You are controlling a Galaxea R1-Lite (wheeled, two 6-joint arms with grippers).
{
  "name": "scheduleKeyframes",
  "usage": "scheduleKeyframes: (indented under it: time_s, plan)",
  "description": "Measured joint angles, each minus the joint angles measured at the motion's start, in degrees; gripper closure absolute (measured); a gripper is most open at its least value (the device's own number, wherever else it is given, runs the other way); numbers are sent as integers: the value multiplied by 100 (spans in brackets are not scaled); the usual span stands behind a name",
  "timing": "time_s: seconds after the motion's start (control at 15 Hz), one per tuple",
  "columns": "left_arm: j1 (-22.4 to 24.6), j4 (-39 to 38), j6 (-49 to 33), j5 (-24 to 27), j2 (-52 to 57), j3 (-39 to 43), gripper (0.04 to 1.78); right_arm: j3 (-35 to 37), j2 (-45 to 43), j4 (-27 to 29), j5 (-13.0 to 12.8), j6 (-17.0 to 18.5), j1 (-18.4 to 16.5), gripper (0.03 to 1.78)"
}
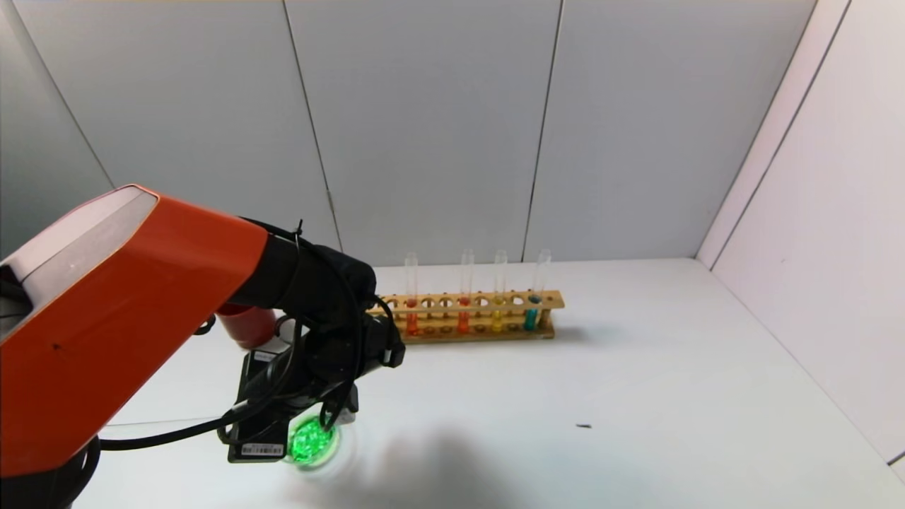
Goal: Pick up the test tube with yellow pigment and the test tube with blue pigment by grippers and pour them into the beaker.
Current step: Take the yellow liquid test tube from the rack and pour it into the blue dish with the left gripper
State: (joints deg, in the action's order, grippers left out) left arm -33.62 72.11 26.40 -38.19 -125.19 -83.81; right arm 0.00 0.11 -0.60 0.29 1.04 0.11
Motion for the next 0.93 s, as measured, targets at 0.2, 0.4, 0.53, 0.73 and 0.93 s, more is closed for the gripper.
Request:
scheduleKeyframes:
  time_s: [0.2, 0.4, 0.53, 0.73, 0.93]
  plan:
    - [-35, 7, -15, 2, -39, -59, 150, 0, 0, 0, 0, 1, -1, 7]
    - [-37, 9, -33, 0, -61, -84, 150, 0, 0, 2, -2, 1, -4, 7]
    - [-35, -41, -119, -6, -59, -102, 150, 0, 0, 0, -5, 1, -1, 7]
    - [63, -354, -660, 49, -56, -200, 150, 0, 0, 0, -5, 1, -6, 7]
    - [184, -739, -1643, 197, -11, -408, 150, 0, 0, 0, -2, 1, -1, 7]
